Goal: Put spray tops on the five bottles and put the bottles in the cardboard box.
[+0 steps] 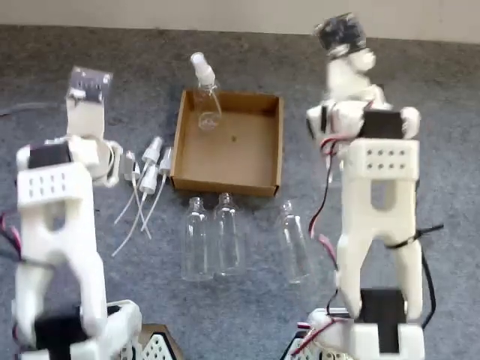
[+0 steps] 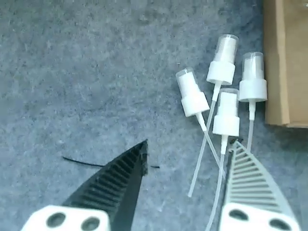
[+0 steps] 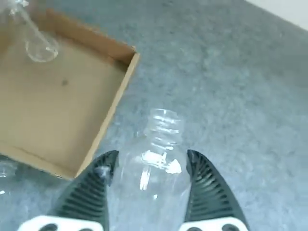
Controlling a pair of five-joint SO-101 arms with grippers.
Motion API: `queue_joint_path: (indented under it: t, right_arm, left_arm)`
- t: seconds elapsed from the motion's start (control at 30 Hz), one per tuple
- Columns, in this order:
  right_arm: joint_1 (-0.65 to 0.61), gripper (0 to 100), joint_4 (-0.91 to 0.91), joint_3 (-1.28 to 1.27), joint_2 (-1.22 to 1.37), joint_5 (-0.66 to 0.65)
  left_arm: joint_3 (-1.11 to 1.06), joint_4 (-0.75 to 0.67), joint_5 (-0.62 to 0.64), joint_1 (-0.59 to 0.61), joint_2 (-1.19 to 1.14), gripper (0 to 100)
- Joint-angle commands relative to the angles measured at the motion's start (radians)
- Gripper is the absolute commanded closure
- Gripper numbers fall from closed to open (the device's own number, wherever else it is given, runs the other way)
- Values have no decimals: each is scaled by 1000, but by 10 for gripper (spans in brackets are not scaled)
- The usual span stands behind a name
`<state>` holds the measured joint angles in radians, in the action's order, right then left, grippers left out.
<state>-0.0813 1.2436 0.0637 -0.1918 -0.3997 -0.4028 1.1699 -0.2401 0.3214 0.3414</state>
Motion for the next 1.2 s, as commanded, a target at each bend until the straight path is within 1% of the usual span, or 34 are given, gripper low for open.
queue_joint_path:
  t: [0.0,0.1,0.17,0.27,0.47,0.7,0.9,1.07,1.17]
  right_arm:
    - [-19,995,-260,-338,-196,-25]
    - [-25,995,-332,-516,-291,-25]
    - [-41,995,-340,-596,-344,-23]
    - [-65,995,-340,-654,-412,-23]
    - [-91,995,-340,-714,-506,-23]
    - [-91,995,-340,-769,-522,-23]
    - [-91,995,-338,-780,-522,-23]
    - [-91,995,-335,-783,-530,-25]
    - [-91,995,-340,-785,-532,-26]
  left_arm:
    - [255,69,-15,12,-219,755]
    - [351,95,-6,10,-361,755]
    - [397,97,49,8,-443,764]
    - [461,92,123,10,-541,797]
    - [585,92,215,5,-693,800]
    - [702,92,232,-1,-854,802]
    - [720,95,229,-15,-940,811]
    - [714,100,226,-12,-952,904]
    - [723,100,226,2,-943,932]
